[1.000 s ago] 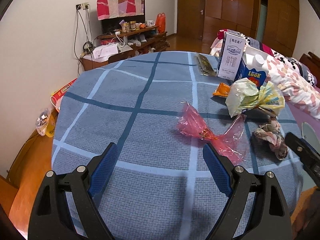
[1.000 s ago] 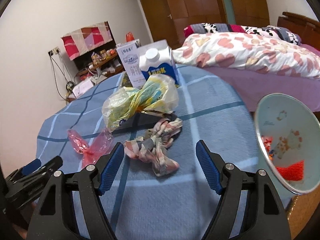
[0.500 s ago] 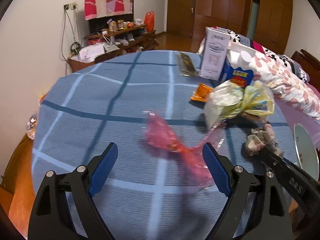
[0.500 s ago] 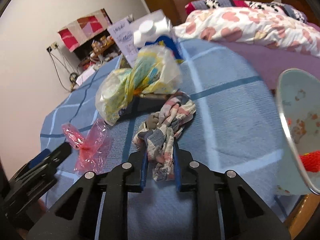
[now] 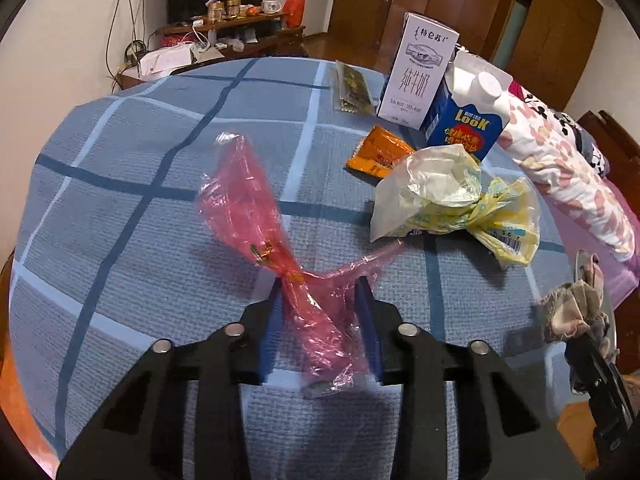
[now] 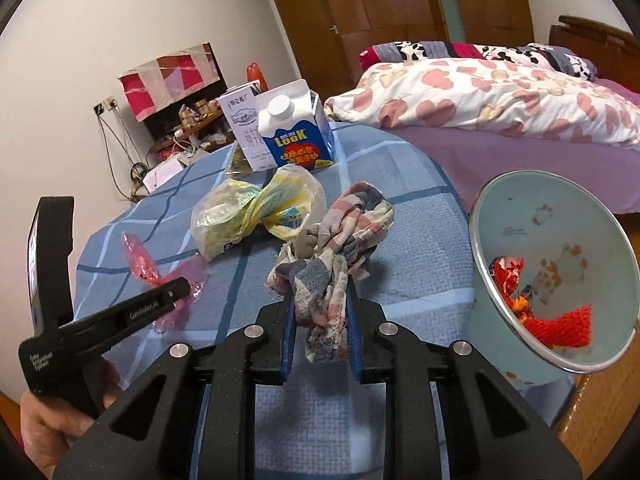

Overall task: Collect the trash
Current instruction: 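Grasp the pink plastic bag with the left tool while the right tool grasps the checkered rag, then carry the checkered rag toward the wastebasket with the right tool while the left tool lifts the pink bag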

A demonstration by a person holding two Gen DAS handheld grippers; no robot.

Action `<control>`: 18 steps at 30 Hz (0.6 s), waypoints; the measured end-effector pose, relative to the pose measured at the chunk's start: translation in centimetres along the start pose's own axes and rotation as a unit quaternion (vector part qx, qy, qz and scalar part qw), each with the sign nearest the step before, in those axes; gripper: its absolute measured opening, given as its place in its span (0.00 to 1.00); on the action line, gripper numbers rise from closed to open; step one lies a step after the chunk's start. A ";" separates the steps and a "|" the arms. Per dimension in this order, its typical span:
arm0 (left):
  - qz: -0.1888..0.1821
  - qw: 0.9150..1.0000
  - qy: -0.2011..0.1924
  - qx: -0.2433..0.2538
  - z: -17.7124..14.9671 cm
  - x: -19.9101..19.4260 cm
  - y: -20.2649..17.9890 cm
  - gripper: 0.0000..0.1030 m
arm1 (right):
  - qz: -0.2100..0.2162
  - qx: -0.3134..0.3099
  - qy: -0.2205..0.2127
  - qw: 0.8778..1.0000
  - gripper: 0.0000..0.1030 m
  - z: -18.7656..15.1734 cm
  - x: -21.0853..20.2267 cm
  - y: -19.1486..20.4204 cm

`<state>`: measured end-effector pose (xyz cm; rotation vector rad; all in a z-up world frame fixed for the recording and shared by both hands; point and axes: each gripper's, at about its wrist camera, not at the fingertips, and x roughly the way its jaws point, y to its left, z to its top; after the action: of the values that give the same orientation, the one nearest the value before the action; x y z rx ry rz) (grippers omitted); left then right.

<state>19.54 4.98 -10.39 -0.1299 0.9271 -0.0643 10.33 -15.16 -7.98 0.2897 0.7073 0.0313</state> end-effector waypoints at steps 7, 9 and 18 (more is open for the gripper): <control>0.000 1.000 -0.027 0.004 -0.8 -2.9 1.4 0.29 | -0.003 -0.012 -0.031 0.999 0.21 0.0 -2.0 0.4; 0.010 0.999 -0.043 0.014 -1.1 -4.4 1.8 0.29 | -0.006 -0.015 -0.042 0.999 0.21 0.0 -2.7 0.5; 0.040 0.992 -0.097 0.065 -2.0 -9.4 0.8 0.30 | -0.007 -0.028 -0.063 0.998 0.21 -0.4 -5.1 0.9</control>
<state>12.27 6.65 -4.20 0.0228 0.7300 -0.0371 6.21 -14.81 -4.76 0.2315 0.5818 0.0184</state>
